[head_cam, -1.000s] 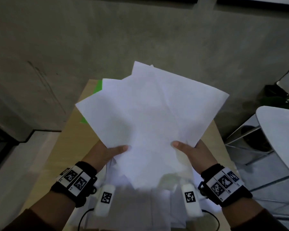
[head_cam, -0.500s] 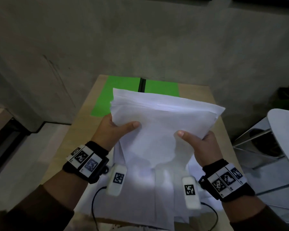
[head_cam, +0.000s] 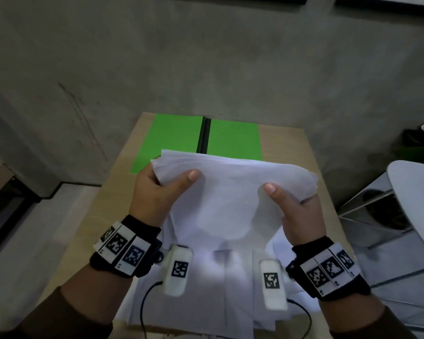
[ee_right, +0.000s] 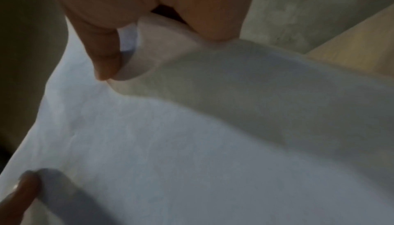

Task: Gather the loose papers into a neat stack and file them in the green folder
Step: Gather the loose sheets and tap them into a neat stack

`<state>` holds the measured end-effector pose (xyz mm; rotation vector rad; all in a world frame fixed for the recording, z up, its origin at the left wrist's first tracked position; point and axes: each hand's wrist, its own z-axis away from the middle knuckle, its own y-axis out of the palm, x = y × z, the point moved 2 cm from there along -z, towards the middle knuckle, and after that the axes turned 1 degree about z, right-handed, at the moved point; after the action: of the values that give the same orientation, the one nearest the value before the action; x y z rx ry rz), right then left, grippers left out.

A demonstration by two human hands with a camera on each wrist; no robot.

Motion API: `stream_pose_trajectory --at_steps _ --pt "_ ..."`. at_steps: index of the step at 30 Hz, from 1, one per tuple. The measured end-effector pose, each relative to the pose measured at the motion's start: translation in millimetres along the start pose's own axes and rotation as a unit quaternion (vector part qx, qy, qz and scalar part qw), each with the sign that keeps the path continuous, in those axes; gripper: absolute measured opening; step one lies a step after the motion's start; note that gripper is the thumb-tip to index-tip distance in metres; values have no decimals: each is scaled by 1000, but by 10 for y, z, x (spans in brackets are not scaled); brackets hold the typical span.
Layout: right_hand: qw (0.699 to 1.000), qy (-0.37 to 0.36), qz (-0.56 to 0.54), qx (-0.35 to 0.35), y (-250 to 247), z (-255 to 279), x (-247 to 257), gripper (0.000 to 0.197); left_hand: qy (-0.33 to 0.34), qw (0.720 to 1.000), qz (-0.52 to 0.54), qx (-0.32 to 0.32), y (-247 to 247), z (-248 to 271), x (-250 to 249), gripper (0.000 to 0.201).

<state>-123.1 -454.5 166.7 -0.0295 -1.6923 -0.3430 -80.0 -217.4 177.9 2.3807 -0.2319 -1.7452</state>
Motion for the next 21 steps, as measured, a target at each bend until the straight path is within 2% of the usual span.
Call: stream_pose_trajectory --at_steps 1,3,5,6,8,11,14,16,18,21 --pt "1000 2 -14 -10 -2 17 -20 9 -2 1000 8 -3 -28 10 32 41" --pt "999 19 -14 -27 -4 48 -120 33 -37 999 8 -10 -92 78 223 59" --pt "996 49 -45 -53 -23 68 -242 34 -102 994 -35 -25 -134 207 507 66" --pt "996 62 -44 -50 -22 77 -295 31 -129 989 -57 -31 -157 270 643 64" --pt "994 93 29 -43 -21 100 -394 24 -163 982 -83 -46 -192 357 845 50" --pt "983 133 111 -54 -71 145 -496 13 -176 978 -91 -69 -188 368 882 30" --pt "984 115 109 -77 -73 147 -461 11 -138 985 -77 -64 -182 355 776 40" --pt "988 99 100 -61 -57 137 -433 11 -130 989 -56 -50 -217 365 760 46" --pt "985 103 131 -33 -41 130 -484 12 -153 986 -68 -27 -278 383 824 46" --pt "975 142 173 -1 -33 168 -733 23 -201 971 -128 6 -348 426 974 33"
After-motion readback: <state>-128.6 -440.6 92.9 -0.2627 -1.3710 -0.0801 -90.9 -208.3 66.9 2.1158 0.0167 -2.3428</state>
